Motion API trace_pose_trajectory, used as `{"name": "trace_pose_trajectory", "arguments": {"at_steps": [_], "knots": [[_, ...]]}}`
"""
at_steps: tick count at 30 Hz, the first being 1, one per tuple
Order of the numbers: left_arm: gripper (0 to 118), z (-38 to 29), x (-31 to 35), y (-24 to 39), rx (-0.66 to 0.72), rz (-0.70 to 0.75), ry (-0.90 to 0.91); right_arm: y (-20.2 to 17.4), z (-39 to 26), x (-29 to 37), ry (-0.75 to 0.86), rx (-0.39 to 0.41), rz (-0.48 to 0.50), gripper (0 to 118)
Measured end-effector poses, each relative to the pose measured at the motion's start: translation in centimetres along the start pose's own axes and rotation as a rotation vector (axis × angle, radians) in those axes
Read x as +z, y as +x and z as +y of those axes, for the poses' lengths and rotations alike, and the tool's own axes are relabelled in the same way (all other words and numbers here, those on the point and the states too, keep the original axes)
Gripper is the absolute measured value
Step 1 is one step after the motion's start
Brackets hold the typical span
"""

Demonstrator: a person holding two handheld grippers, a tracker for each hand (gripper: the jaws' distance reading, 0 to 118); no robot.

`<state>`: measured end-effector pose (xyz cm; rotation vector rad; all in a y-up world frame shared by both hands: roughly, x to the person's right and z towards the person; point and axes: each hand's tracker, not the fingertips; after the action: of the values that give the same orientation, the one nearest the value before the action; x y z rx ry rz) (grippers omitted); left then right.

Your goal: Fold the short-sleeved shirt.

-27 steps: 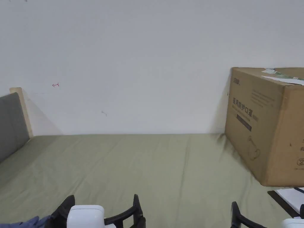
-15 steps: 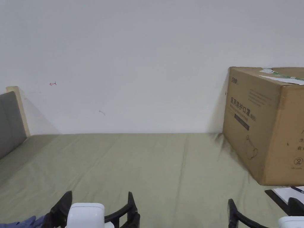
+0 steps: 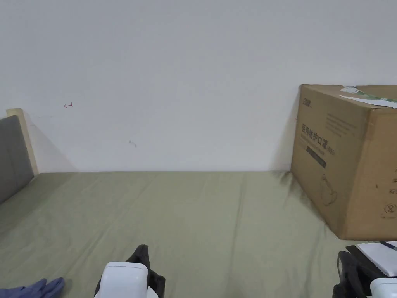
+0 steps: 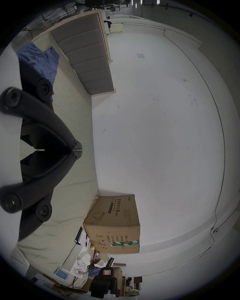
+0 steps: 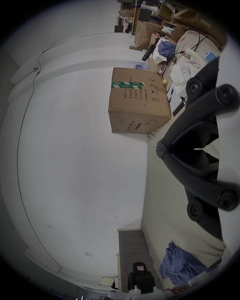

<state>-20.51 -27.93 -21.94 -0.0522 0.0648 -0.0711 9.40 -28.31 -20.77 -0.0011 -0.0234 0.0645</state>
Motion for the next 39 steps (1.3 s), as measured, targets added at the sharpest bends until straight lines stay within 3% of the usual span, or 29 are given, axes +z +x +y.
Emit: {"name": "trace_pose_trajectory", "arguments": {"at_steps": [3,6,12,16,19,24,27,30,32,34,35,37,38,39], "knots": [[0,0.0,0.6,-1.9,0.003,0.023,-0.027,-1.8,0.1,-0.7,-0.002,0.011,0.026,0],[0,-0.1,2.2,-5.9,-0.02,0.141,-0.029,-5.5,0.1,-2.0,-0.015,-0.005,0.122,0],[0,0.6,7.6,-15.4,0.064,0.433,-0.051,-15.5,1.0,-2.2,-0.033,-0.072,0.429,0],[0,-0.3,10.1,-18.3,0.096,0.55,-0.054,-19.8,1.6,-1.0,0.017,-0.018,0.565,0],[0,-1.1,10.7,-19.4,0.129,0.574,-0.066,-20.9,1.9,-1.2,0.005,-0.009,0.595,0],[0,-0.9,8.8,-22.3,0.197,0.53,-0.086,-20.5,2.6,-2.3,-0.058,-0.039,0.625,0],[0,0.3,3.7,-27.4,0.287,0.489,-0.187,-19.5,2.4,-3.0,-0.092,-0.03,0.617,0],[0,-0.9,-4.9,-34.1,0.383,0.326,-0.552,-18.8,1.6,-4.1,-0.149,0.0,0.587,0],[0,-4.1,-10.6,-37.6,0.468,0.127,-0.788,-18.4,0.7,-5.0,-0.182,0.012,0.574,0],[0,-7.5,-14.2,-39.2,0.526,0.137,-0.919,-18.1,-0.2,-5.8,-0.213,0.023,0.557,0],[9,-9.5,-15.5,-39.5,0.527,0.157,-0.957,-18.0,-0.8,-6.3,-0.234,0.029,0.547,0],[83,-12.5,-18.1,-40.1,0.496,0.187,-1.031,-18.0,-1.8,-7.3,-0.284,0.035,0.528,0],[112,-14.2,-19.3,-40.0,0.463,0.207,-1.07,-17.8,-2.3,-7.7,-0.317,0.031,0.517,0],[114,-14.8,-19.2,-39.9,0.418,0.259,-1.05,-17.8,-2.7,-8.2,-0.342,0.025,0.513,0]]}}
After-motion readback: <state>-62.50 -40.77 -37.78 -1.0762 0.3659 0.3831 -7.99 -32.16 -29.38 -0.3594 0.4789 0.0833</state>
